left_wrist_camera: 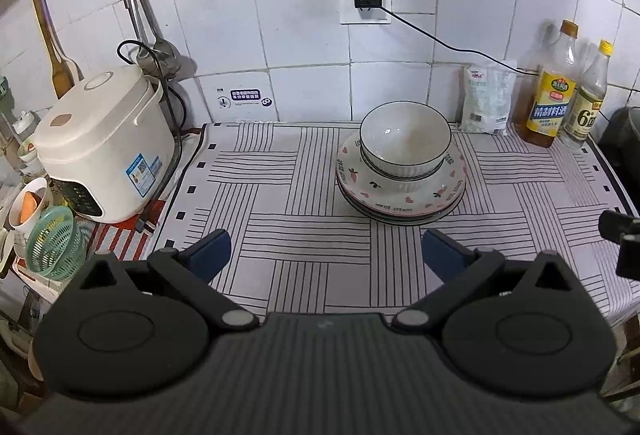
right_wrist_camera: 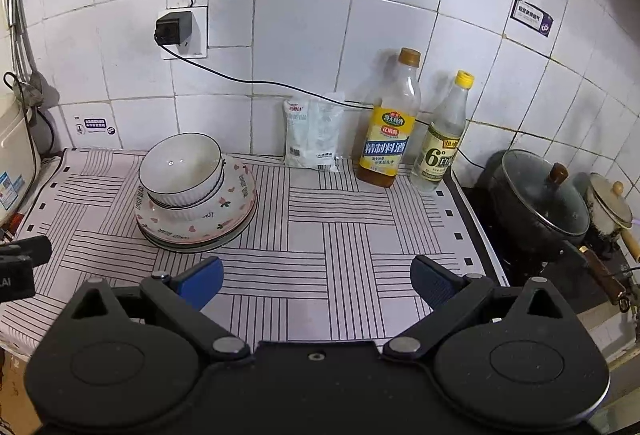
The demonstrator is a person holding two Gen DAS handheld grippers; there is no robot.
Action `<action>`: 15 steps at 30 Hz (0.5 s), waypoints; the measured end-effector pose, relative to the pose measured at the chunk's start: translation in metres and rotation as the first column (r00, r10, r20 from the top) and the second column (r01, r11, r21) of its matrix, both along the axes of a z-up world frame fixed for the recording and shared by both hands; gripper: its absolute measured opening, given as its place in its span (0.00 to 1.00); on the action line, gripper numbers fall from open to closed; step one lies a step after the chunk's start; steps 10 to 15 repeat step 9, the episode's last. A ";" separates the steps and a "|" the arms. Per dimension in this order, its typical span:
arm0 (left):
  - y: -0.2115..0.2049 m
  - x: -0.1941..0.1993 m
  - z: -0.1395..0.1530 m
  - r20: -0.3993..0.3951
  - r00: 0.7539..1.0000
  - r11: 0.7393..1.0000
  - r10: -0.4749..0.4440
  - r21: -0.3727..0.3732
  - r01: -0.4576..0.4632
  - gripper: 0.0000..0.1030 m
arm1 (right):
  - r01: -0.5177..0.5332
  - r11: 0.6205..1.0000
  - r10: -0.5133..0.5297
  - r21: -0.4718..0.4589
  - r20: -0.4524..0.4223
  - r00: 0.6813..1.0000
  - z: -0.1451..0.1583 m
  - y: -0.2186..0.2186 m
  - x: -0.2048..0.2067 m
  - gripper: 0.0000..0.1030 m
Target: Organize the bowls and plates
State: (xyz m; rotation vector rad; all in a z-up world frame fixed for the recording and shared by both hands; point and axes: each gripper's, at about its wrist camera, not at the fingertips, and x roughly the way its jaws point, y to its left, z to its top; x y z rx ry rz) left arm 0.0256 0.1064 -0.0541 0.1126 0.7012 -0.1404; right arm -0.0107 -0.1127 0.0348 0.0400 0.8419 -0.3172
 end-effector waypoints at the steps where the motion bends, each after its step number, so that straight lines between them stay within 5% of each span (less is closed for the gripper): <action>1: 0.000 0.000 0.000 0.000 1.000 1.000 0.000 -0.001 0.000 1.00 | 0.001 1.000 -0.001 0.001 -0.001 1.000 0.000 0.000 0.000 0.98; 15: -0.004 -0.002 0.000 0.025 1.000 1.000 0.007 0.016 -0.007 1.00 | 0.006 1.000 -0.006 -0.002 -0.008 1.000 -0.003 -0.004 -0.001 0.98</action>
